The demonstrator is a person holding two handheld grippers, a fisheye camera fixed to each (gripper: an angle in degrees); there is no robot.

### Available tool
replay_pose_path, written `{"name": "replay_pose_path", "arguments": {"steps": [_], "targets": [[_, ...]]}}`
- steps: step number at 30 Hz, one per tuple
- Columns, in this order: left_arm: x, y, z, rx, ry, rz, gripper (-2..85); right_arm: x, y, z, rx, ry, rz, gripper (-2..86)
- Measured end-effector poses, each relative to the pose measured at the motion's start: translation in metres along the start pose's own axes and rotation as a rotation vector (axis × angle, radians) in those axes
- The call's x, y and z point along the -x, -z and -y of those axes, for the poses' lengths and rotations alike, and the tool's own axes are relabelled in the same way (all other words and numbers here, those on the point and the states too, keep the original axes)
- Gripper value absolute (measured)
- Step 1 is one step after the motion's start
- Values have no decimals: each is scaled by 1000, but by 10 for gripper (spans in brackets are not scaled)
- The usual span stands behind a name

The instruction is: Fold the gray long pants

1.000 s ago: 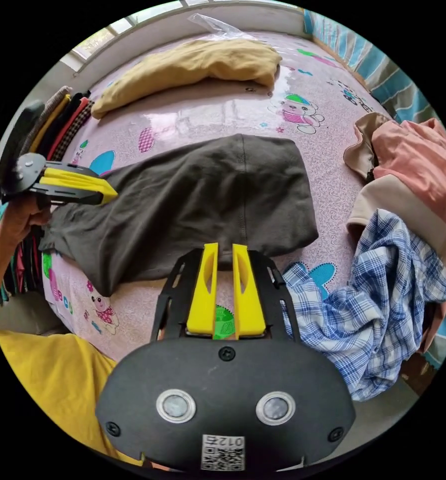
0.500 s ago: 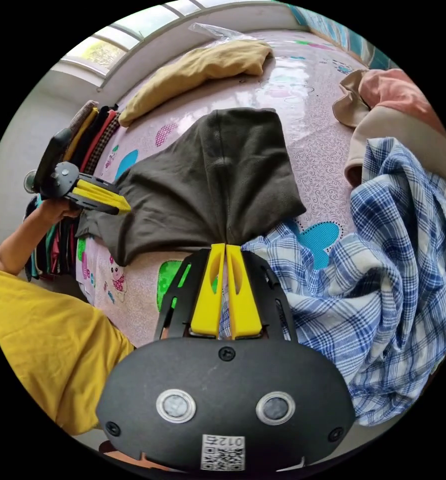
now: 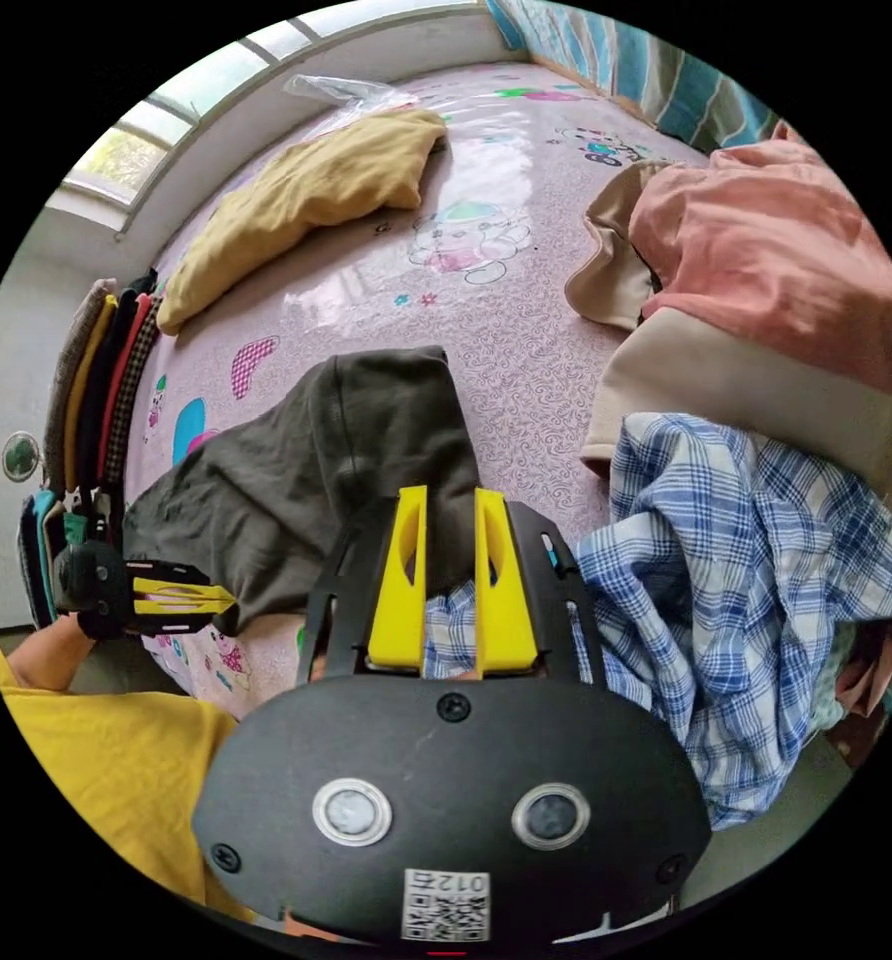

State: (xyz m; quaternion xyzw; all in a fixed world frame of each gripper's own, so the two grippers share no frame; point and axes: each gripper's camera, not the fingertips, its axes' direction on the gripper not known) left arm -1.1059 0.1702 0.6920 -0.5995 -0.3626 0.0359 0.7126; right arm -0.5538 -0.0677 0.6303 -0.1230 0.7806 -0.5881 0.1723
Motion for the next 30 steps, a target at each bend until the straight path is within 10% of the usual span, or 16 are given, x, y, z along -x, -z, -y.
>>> {"name": "replay_pose_path", "arguments": {"steps": [15, 22, 30], "targets": [[29, 25, -89, -245, 274, -221, 5, 59, -15, -39, -171, 174, -7, 10], [45, -1, -202, -208, 576, -204, 5, 196, -115, -92, 24, 474, 233, 8], [28, -29, -326, -249, 842, -233, 5, 236, -196, -120, 239, 570, 7, 12]]}}
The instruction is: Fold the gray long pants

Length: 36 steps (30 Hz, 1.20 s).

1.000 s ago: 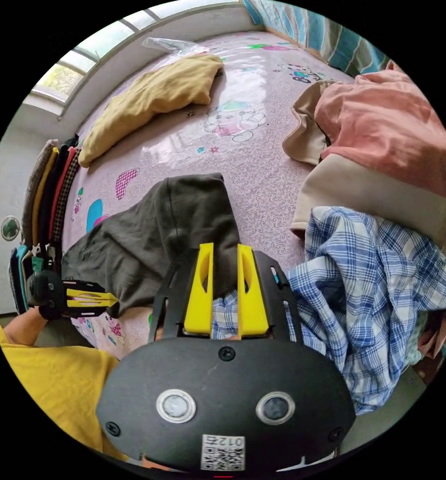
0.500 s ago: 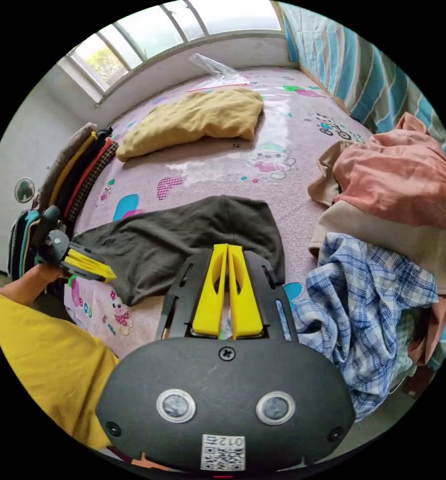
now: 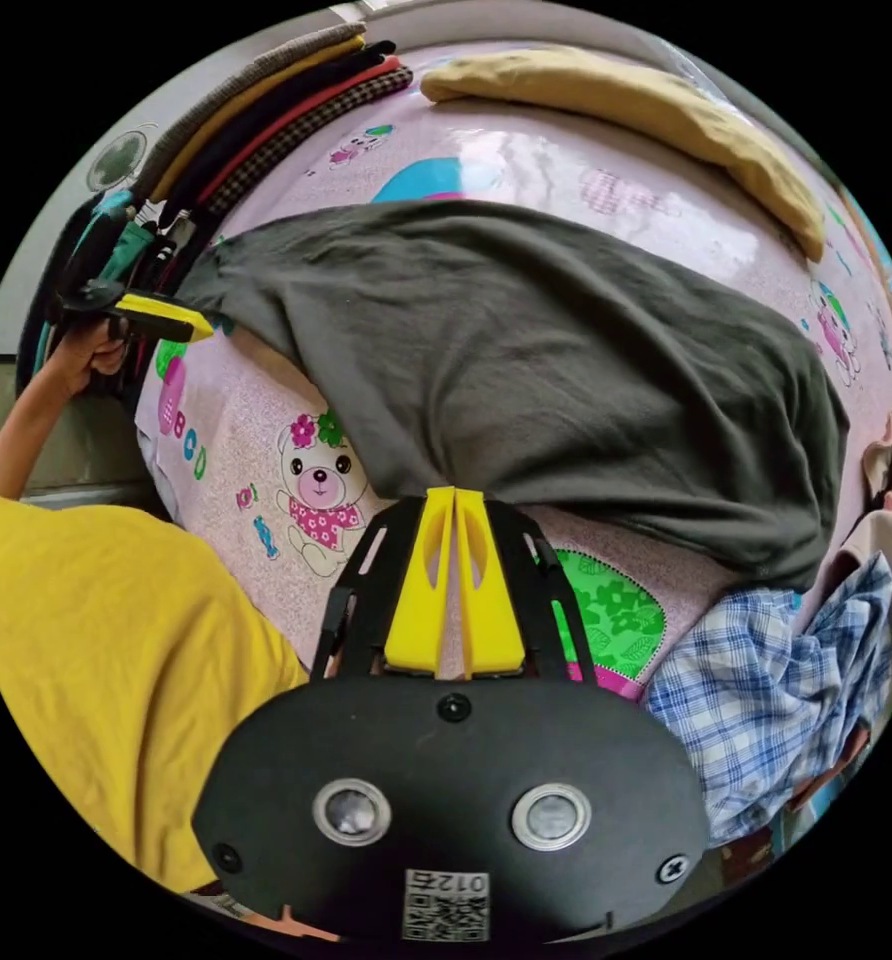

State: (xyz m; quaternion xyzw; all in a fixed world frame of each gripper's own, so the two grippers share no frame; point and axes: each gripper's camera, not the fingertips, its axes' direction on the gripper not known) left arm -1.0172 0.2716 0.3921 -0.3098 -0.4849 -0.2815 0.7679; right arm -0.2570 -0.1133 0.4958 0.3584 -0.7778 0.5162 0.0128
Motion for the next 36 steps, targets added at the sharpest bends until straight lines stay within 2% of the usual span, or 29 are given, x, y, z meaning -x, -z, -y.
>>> {"name": "replay_pose_path", "arguments": {"steps": [3, 6, 9, 11, 16, 19, 26, 32, 36], "targets": [[18, 6, -29, -58, 36, -27, 5, 16, 13, 2, -129, -12, -26, 17], [10, 13, -41, -161, -35, -61, 4, 54, 10, 24, -190, 75, 34, 30], [-30, 17, -34, -225, -250, 5, 4, 96, -15, 53, -151, 154, -23, 51], [-71, 13, -25, -219, -435, 125, 4, 117, -39, 70, -97, 196, -81, 55], [-113, -7, -10, -134, -619, 243, 4, 117, -71, 93, -22, 129, -123, 15], [-116, -12, -9, -106, -617, 277, 4, 102, -65, 98, -88, 32, -10, 9], [-106, 0, -29, -106, -600, 198, 3, 81, -83, 104, -118, -50, 169, 10], [-100, 2, -57, -62, -658, 191, 3, 89, -112, 102, -5, -43, 140, 18], [-96, 8, -65, -74, -627, 177, 4, 102, -109, 93, -93, -22, 99, 18]]}}
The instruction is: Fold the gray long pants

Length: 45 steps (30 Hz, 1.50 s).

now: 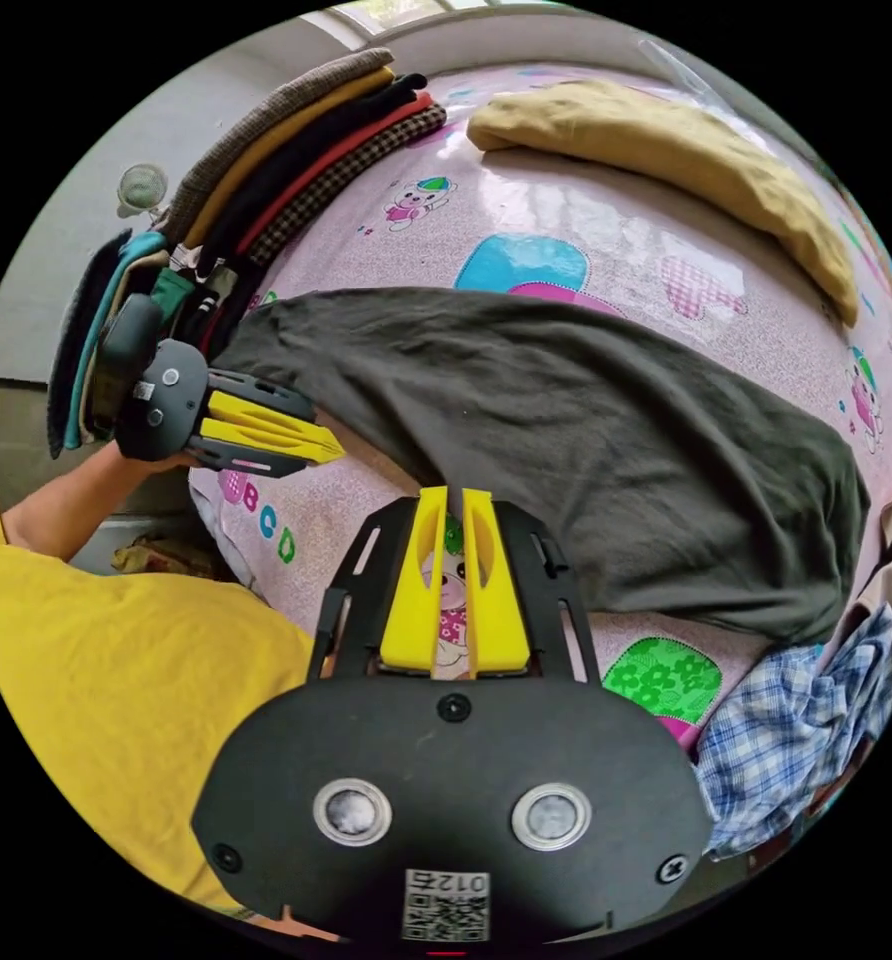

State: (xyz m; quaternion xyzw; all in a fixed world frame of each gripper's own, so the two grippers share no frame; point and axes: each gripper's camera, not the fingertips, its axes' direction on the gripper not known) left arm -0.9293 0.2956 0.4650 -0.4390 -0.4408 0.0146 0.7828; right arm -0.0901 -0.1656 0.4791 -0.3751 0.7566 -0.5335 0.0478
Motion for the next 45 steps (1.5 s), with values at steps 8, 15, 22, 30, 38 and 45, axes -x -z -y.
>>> {"name": "replay_pose_path", "arguments": {"steps": [8, 15, 22, 30, 38, 45], "targets": [[2, 10, -3, -7, 40, 27, 3, 60, -52, 12, -14, 205, -116, 18], [7, 16, -16, -7, 75, 5, 4, 58, -95, 32, 74, 181, -205, 18], [21, 28, -38, -32, 164, -15, 4, 66, -114, 33, 87, 224, -224, 13], [22, 46, -33, -78, 135, -9, 4, 66, -113, 13, 54, 236, -150, 12], [1, 22, -12, 149, -102, 104, 3, 33, -125, 7, 75, 138, 11, 13], [18, 38, -55, 149, -28, 44, 4, 31, -102, 5, 45, 172, 30, 14]]}}
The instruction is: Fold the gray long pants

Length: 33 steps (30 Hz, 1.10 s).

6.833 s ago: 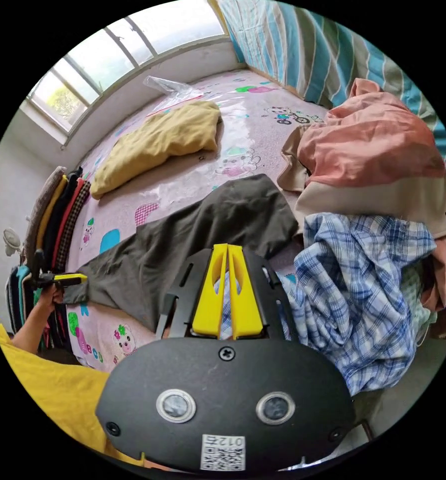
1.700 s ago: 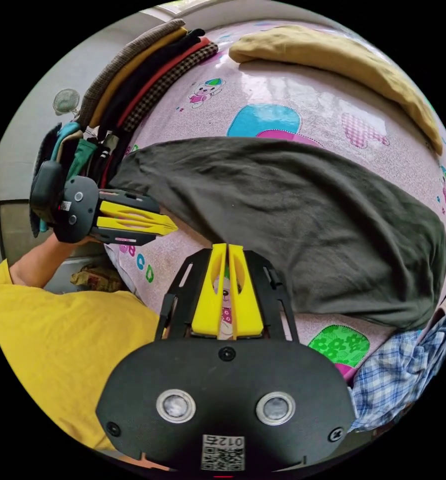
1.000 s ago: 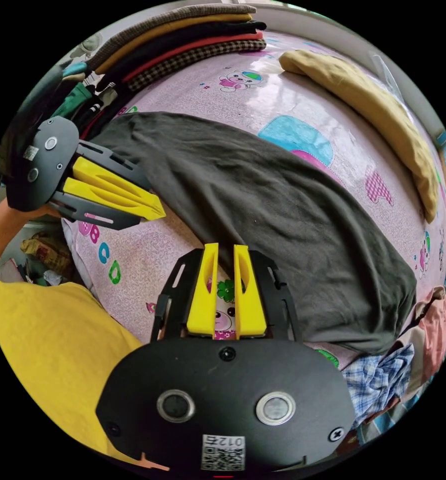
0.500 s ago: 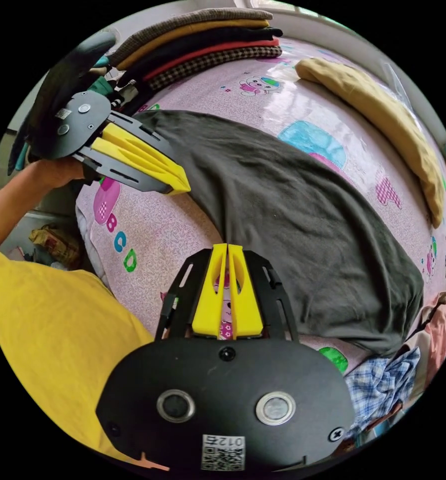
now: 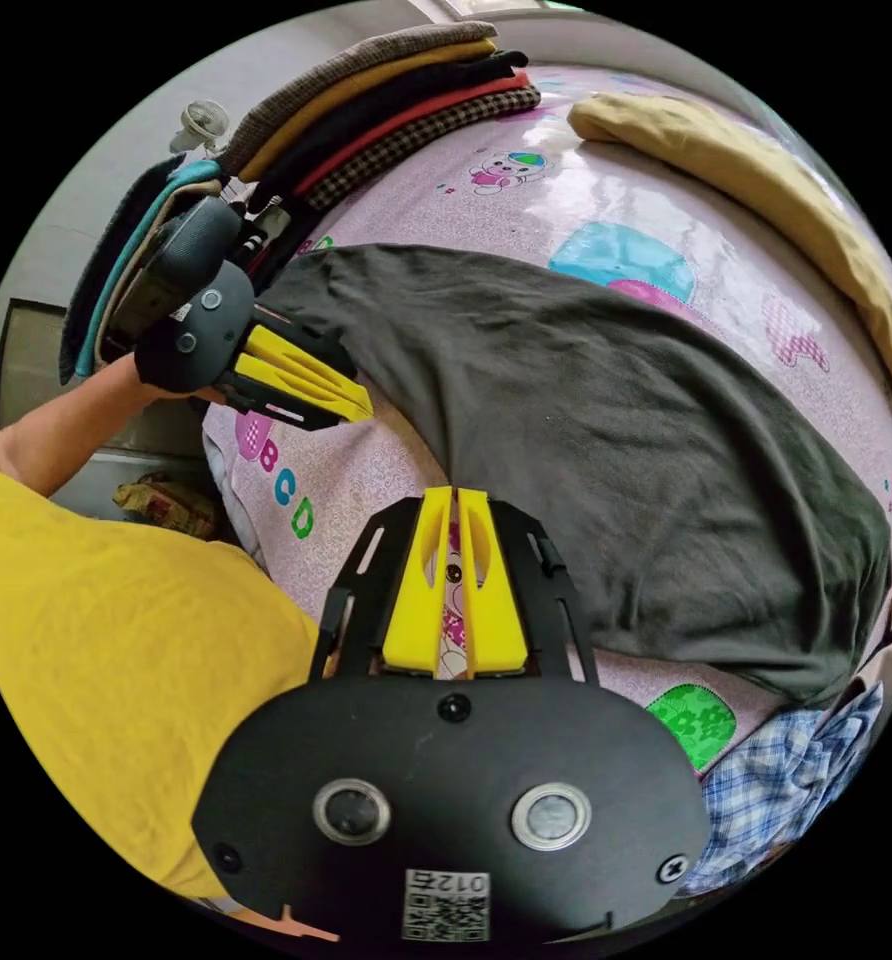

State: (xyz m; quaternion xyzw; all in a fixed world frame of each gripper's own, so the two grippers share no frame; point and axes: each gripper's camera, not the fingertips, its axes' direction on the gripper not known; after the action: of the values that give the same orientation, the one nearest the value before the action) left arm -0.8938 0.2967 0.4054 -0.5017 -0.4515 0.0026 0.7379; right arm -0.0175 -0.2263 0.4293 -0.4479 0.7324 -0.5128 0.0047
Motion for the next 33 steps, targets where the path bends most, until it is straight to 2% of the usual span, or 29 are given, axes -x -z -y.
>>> {"name": "replay_pose_path", "arguments": {"steps": [5, 9, 12, 13, 15, 18, 20, 22, 25, 28, 29, 33], "targets": [[27, 28, -29, -125, 140, 6, 4, -6, 27, 4, -135, -14, -43, 10], [43, 29, -33, -123, 184, -7, 4, -7, 20, 19, -161, -38, -20, 9], [48, 15, -43, -29, 165, -30, 4, -4, -5, 30, -23, -63, -2, 7], [50, 7, -52, 31, 156, -49, 4, -3, -22, 31, 95, -63, -1, 7], [54, 12, -72, -11, 171, -66, 5, 2, -37, 24, 184, -39, -16, 6], [66, 30, -101, -54, 228, -64, 5, 5, -18, 6, 102, -19, 61, 5], [77, 53, -113, -176, 256, -82, 4, -9, 11, -7, -47, -83, 53, 5], [85, 61, -110, -210, 245, -105, 4, -27, 29, -13, -139, -168, 20, 6], [89, 55, -98, -134, 166, -85, 4, -56, 37, -14, -159, -281, 11, 6], [88, 33, -101, 51, 87, -64, 4, -68, 19, -18, -25, -316, 13, 5], [89, 36, -112, 27, 85, -57, 4, -69, 10, -22, 44, -313, 32, 4], [99, 43, -159, 44, 115, -87, 6, -65, 19, -34, 37, -324, 50, 4]]}}
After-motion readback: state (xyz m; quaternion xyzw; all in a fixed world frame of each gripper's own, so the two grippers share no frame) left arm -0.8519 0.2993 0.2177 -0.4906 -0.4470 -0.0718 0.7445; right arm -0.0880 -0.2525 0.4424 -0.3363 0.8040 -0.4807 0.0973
